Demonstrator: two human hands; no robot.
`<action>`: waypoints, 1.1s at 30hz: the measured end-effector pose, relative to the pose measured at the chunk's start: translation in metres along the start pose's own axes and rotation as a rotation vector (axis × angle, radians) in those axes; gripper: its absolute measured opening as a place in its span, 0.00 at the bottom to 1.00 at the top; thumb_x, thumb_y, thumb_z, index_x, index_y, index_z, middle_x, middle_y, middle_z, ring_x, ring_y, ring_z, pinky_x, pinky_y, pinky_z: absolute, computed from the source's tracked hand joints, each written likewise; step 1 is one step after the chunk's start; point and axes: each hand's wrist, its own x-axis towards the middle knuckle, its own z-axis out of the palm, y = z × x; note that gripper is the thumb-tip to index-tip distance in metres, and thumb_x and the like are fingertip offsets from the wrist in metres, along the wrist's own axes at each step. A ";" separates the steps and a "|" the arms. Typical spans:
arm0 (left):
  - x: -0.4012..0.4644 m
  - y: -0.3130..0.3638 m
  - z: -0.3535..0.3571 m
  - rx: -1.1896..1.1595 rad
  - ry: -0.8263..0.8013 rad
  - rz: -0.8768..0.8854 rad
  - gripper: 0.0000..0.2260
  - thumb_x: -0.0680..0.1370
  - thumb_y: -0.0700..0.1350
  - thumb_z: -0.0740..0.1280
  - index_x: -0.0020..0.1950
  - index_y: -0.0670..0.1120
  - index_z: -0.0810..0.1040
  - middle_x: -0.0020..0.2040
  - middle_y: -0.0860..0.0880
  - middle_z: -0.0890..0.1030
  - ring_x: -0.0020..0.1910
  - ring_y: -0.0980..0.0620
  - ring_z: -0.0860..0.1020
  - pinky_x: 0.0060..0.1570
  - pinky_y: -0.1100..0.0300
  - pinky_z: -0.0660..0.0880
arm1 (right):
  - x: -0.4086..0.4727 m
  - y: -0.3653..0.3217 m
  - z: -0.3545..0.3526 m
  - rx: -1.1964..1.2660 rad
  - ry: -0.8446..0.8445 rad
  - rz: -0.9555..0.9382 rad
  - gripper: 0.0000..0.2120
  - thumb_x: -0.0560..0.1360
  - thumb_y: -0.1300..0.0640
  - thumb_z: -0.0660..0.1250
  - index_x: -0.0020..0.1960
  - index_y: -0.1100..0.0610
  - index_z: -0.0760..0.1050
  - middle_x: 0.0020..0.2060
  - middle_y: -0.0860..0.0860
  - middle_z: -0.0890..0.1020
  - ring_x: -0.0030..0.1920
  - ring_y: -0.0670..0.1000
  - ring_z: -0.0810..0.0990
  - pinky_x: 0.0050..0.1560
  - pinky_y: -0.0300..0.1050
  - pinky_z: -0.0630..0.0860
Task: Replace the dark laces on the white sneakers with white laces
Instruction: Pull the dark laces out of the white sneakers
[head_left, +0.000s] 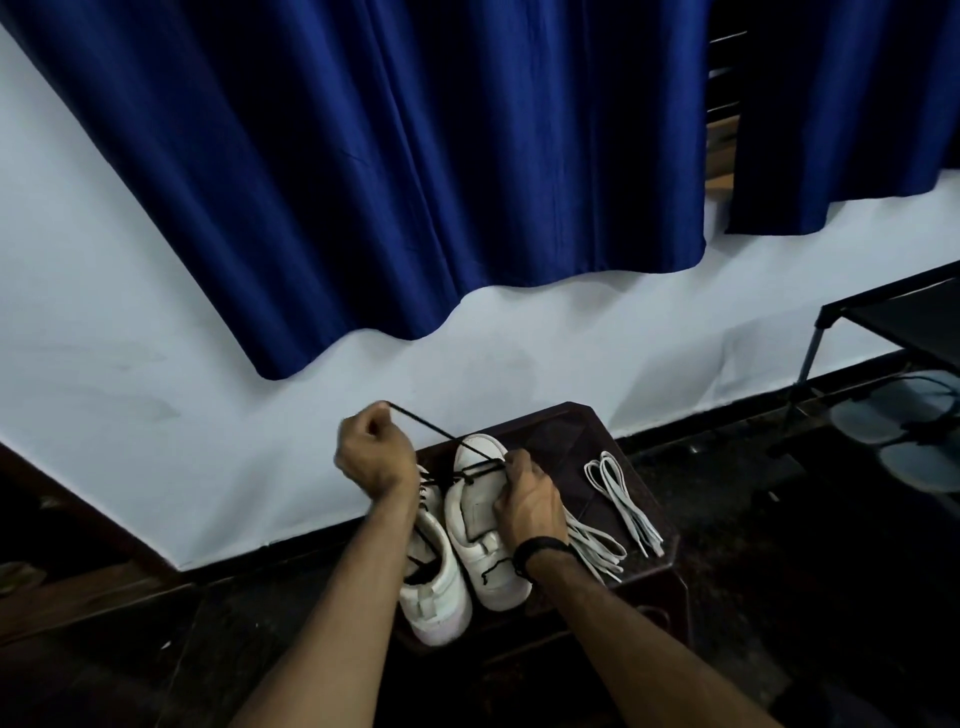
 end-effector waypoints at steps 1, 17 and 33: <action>0.006 0.002 -0.001 -0.008 0.039 -0.097 0.07 0.76 0.38 0.68 0.49 0.41 0.85 0.50 0.43 0.83 0.51 0.44 0.80 0.50 0.66 0.68 | 0.000 0.000 0.001 -0.005 0.003 0.001 0.13 0.70 0.62 0.61 0.54 0.57 0.70 0.47 0.57 0.79 0.47 0.63 0.79 0.41 0.53 0.73; -0.033 -0.042 0.023 0.736 -0.894 0.800 0.10 0.75 0.46 0.64 0.44 0.45 0.84 0.44 0.47 0.82 0.47 0.46 0.80 0.45 0.52 0.76 | 0.001 0.001 0.001 0.005 0.033 0.013 0.08 0.71 0.62 0.62 0.51 0.59 0.71 0.44 0.57 0.80 0.44 0.62 0.79 0.38 0.50 0.71; 0.030 0.035 -0.009 -0.019 -0.641 -0.312 0.09 0.77 0.42 0.64 0.38 0.47 0.79 0.29 0.49 0.73 0.24 0.54 0.69 0.30 0.61 0.68 | 0.002 0.001 -0.001 -0.141 0.008 -0.030 0.17 0.69 0.60 0.57 0.56 0.55 0.74 0.48 0.55 0.80 0.48 0.61 0.77 0.43 0.52 0.72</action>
